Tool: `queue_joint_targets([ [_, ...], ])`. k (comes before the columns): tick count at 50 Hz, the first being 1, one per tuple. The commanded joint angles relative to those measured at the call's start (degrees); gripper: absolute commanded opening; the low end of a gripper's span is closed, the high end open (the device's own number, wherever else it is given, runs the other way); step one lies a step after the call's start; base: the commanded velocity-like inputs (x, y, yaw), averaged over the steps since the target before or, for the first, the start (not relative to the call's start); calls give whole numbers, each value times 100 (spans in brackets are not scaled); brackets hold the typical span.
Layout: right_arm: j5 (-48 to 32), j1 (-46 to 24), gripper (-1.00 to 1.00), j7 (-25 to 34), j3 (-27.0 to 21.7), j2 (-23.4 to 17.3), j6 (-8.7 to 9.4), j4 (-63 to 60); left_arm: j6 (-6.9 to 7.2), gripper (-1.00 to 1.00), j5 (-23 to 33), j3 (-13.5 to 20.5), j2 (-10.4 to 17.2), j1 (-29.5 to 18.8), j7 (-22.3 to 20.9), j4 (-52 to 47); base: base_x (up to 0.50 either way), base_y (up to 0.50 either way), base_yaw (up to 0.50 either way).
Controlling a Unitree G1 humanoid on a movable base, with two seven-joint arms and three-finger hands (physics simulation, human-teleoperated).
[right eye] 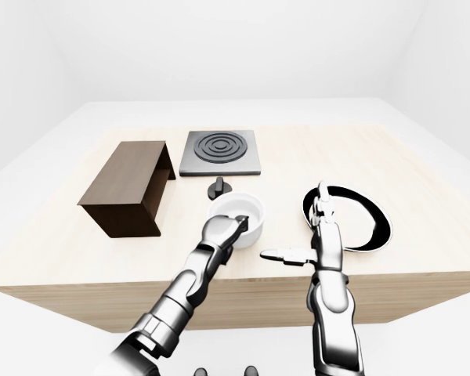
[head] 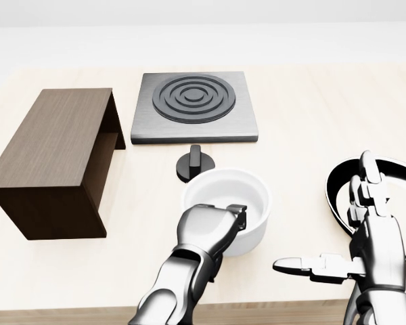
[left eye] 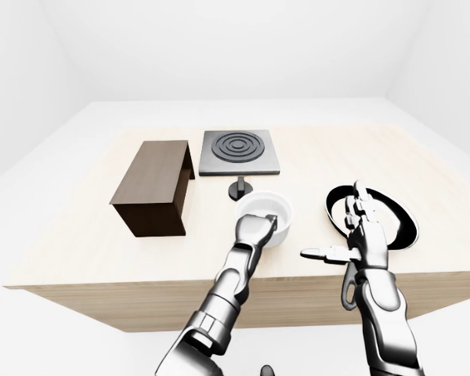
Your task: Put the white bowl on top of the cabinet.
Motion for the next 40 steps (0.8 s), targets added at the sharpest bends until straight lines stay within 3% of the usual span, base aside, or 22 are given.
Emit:
queue_joint_targets([
  [1, -26, 15, 100, 8, 30, 10, -13, 8, 0, -100, 118, 137, 105, -226, -76, -420, 0, 0, 0],
  [15, -86, 24, 100, 12, 91, 22, -52, 60, 0, -100, 7, 289, 246, -546, -231, -625, 0, 0, 0],
  [26, -149, 59, 100, 2, 152, 37, -102, 81, 0, -100, 19, 416, 369, -659, -475, -1328, 0, 0, 0],
  [35, -131, 87, 100, 16, 121, 42, -94, 21, 0, -100, 234, 507, 529, -590, -1280, -2417, 0, 0, 0],
  [40, -143, 100, 100, 17, 128, 48, -107, 19, 0, -100, 374, 566, 581, -671, -1513, -2588, 0, 0, 0],
])
